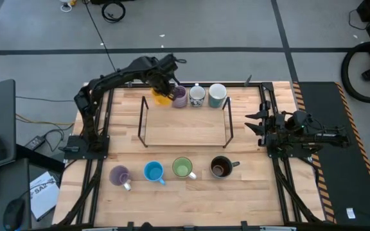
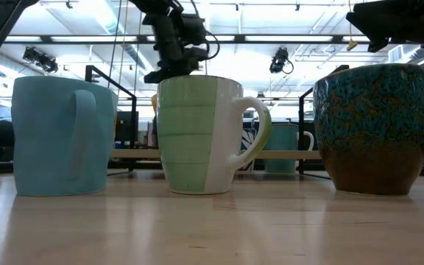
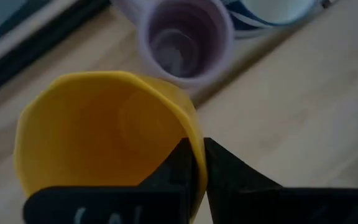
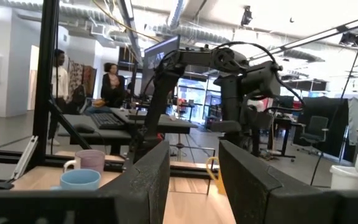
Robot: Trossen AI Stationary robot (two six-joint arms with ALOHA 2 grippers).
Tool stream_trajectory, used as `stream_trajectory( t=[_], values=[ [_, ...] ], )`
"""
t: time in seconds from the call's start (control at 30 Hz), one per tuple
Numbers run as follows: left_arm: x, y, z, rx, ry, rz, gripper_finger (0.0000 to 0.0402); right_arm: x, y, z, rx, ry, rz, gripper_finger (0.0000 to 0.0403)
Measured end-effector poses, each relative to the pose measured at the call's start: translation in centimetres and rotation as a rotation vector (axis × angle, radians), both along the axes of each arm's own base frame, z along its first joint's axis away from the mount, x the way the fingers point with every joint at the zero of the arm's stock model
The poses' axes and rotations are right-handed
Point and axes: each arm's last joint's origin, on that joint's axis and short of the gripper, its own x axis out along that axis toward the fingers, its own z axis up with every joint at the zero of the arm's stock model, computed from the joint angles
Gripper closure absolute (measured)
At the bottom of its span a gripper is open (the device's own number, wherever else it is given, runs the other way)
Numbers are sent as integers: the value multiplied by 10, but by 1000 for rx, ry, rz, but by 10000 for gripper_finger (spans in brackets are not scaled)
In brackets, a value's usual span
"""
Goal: Place coffee mugs
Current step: Put the yellow mug on the shelf
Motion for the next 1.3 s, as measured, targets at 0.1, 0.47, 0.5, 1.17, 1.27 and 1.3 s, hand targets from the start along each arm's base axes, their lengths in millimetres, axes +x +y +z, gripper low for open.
stream_trajectory(
  t=[0.1, 0.47, 0.5, 1.17, 1.27, 1.3],
  values=[
    [5, -15, -1, -24, 25, -18, 374, 0, 0, 0, -8, -4, 0, 259],
    [13, -56, -4, -32, 144, -64, 374, -1, 0, 2, -23, -16, -4, 259],
    [15, -59, -5, -34, 145, -65, 374, -1, 0, 2, -23, -17, -4, 259],
    [19, -83, -32, 58, 287, -430, 374, -2, 1, 6, -135, -52, -11, 259],
    [18, -81, -32, 100, 309, -648, 374, -2, 1, 6, -140, -58, -14, 259],
    [18, -80, -32, 113, 315, -711, 374, -2, 1, 6, -140, -58, -14, 259]
  ],
)
